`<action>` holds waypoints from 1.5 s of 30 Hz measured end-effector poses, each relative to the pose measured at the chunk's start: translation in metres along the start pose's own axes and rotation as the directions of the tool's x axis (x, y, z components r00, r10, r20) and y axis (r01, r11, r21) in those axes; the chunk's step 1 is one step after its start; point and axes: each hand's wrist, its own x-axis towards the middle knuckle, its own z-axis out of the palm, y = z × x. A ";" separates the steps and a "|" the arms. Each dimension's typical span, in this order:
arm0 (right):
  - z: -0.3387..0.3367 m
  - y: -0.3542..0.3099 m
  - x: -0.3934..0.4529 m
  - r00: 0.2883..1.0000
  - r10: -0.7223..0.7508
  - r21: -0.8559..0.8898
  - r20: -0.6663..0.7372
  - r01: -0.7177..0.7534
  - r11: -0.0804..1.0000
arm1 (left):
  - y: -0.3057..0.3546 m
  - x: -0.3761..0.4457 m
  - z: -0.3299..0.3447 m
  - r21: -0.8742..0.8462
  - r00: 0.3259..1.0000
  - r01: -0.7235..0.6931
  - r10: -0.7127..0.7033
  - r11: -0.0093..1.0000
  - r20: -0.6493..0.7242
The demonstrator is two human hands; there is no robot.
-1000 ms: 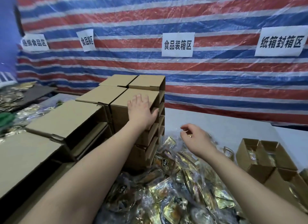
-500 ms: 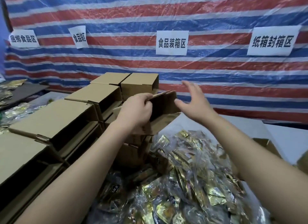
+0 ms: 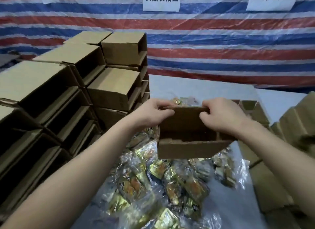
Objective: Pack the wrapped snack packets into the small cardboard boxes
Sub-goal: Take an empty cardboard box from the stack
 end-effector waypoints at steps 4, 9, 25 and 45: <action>0.077 -0.003 -0.076 0.965 0.107 -0.011 0.240 -0.108 0.994 | -0.069 -0.033 0.062 0.139 0.989 0.069 -0.087 0.988 0.123; 0.159 -0.009 -0.152 0.886 0.206 0.087 0.416 -0.264 0.960 | -0.142 -0.075 0.124 0.202 0.934 0.188 -0.238 0.961 0.266; 0.208 -0.008 -0.192 0.889 0.205 0.074 0.410 -0.257 0.964 | -0.202 -0.084 0.125 0.211 0.962 0.250 -0.268 0.945 0.059; 0.201 -0.003 -0.186 0.880 0.037 0.054 0.474 -0.071 0.996 | -0.300 -0.089 0.104 0.959 0.860 -0.255 -0.424 0.121 0.282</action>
